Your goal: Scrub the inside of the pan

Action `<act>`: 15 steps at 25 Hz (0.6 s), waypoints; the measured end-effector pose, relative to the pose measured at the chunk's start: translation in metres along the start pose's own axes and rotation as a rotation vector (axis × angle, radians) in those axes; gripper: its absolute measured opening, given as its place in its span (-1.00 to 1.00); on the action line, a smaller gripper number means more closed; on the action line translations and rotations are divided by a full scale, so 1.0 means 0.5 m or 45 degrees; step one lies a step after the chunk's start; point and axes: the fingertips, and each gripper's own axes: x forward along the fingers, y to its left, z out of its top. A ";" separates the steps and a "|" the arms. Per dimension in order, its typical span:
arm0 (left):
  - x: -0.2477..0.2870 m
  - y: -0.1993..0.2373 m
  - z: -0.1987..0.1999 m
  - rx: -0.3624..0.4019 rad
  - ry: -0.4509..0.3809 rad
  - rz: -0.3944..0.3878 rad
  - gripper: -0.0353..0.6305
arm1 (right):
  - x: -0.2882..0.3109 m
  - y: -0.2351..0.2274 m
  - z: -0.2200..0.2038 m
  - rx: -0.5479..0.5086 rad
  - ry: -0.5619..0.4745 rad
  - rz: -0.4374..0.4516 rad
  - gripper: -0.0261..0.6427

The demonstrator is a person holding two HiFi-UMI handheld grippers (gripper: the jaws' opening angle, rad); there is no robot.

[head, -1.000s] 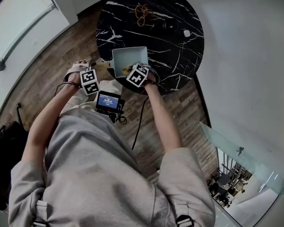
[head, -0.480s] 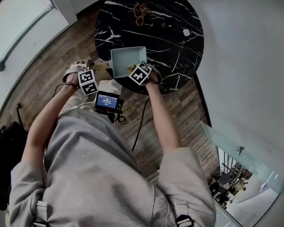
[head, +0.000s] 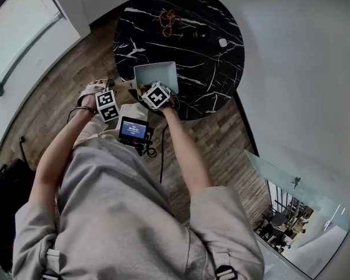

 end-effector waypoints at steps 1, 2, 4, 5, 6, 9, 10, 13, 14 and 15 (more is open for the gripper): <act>-0.007 0.000 0.006 -0.012 -0.034 0.000 -0.47 | -0.007 -0.002 0.006 0.112 -0.074 0.016 -0.73; -0.018 0.003 0.014 -0.038 -0.083 0.000 -0.47 | -0.021 -0.007 0.012 0.228 -0.155 0.031 -0.73; -0.057 0.020 0.036 -0.109 -0.211 0.002 -0.47 | -0.076 -0.018 0.034 0.421 -0.350 0.053 -0.73; -0.081 0.030 0.051 -0.141 -0.281 0.009 -0.47 | -0.117 -0.023 0.047 0.481 -0.451 0.047 -0.73; -0.107 0.037 0.070 -0.168 -0.351 0.018 -0.47 | -0.162 -0.025 0.058 0.515 -0.544 0.023 -0.73; -0.197 0.044 0.131 -0.230 -0.565 0.069 -0.49 | -0.296 -0.005 0.076 0.528 -0.763 -0.104 -0.73; -0.230 0.048 0.148 -0.256 -0.638 0.099 -0.49 | -0.332 0.010 0.082 0.515 -0.819 -0.151 -0.73; -0.331 0.064 0.185 -0.346 -0.829 0.208 -0.55 | -0.416 0.063 0.101 0.448 -0.952 -0.284 -0.73; -0.361 0.063 0.195 -0.359 -0.875 0.237 -0.56 | -0.442 0.083 0.105 0.427 -0.993 -0.326 -0.73; -0.389 0.056 0.204 -0.360 -0.912 0.259 -0.56 | -0.469 0.104 0.105 0.415 -1.039 -0.366 -0.73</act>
